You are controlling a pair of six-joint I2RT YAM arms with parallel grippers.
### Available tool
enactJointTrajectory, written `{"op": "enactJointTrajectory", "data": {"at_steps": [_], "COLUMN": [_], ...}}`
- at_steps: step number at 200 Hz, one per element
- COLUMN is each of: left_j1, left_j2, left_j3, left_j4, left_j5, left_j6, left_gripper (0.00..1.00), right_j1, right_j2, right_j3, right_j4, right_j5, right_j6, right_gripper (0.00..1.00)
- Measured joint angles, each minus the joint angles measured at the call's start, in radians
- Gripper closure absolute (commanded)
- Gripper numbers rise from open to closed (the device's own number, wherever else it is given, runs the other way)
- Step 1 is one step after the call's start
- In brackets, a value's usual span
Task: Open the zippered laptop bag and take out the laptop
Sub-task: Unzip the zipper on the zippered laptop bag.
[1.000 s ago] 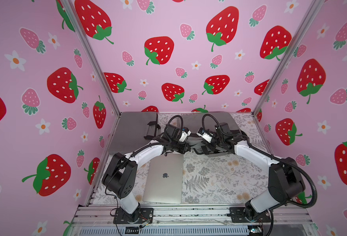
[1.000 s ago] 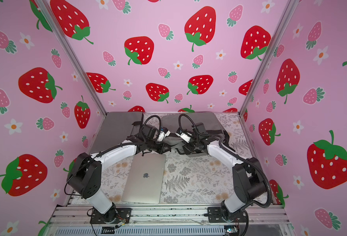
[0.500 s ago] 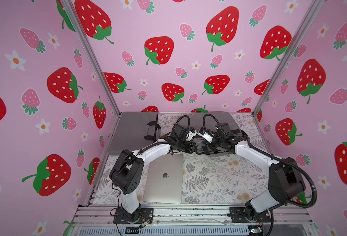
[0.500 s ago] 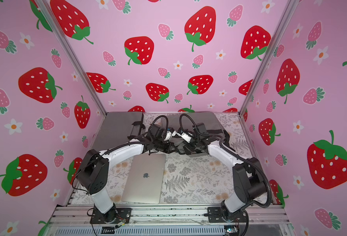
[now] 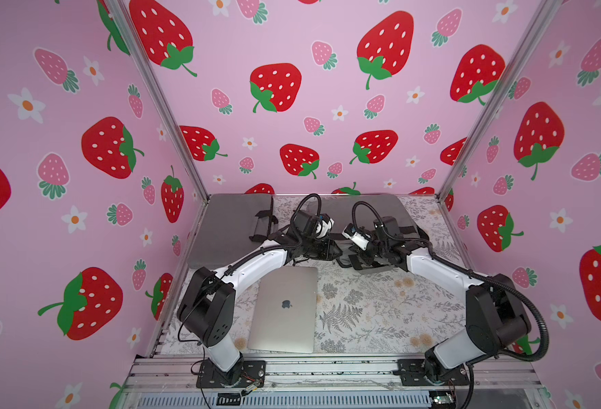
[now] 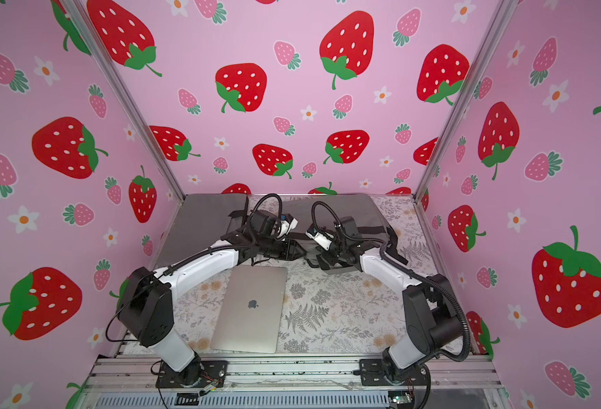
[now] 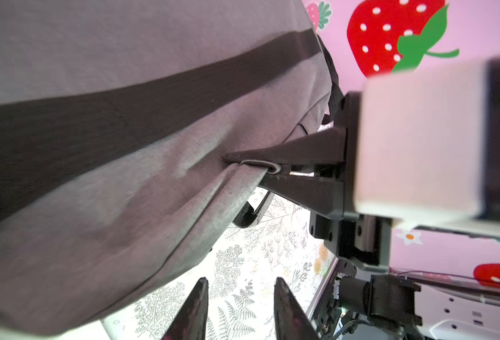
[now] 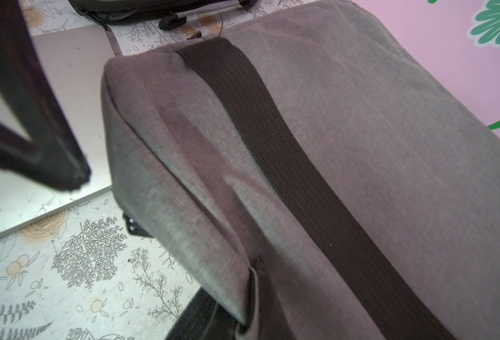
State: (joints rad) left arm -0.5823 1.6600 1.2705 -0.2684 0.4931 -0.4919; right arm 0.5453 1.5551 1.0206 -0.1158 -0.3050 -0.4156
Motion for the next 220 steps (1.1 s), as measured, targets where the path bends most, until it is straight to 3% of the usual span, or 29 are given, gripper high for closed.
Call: {"op": "enactJointTrajectory", "data": {"at_steps": [35,98,220], "left_j1": [0.035,0.042,0.072], "left_j2": [-0.055,-0.015,-0.114], "left_j3": [-0.081,-0.135,-0.246], "left_j4": [0.014,0.107,0.274], "left_j5": [-0.1,-0.192,-0.268], "left_j6": [-0.15,-0.372,-0.532], "left_gripper": [0.58,0.52,0.48], "right_j1": [0.001,0.01,0.018], "right_j2": [-0.001,-0.004,-0.006], "right_j3": [-0.01,-0.024,-0.037], "right_j4": [0.015,0.045,0.067], "right_j5": [-0.001,0.002,0.005], "right_j6": [0.018,0.049,0.06], "right_gripper": [1.0,1.0,1.0]}}
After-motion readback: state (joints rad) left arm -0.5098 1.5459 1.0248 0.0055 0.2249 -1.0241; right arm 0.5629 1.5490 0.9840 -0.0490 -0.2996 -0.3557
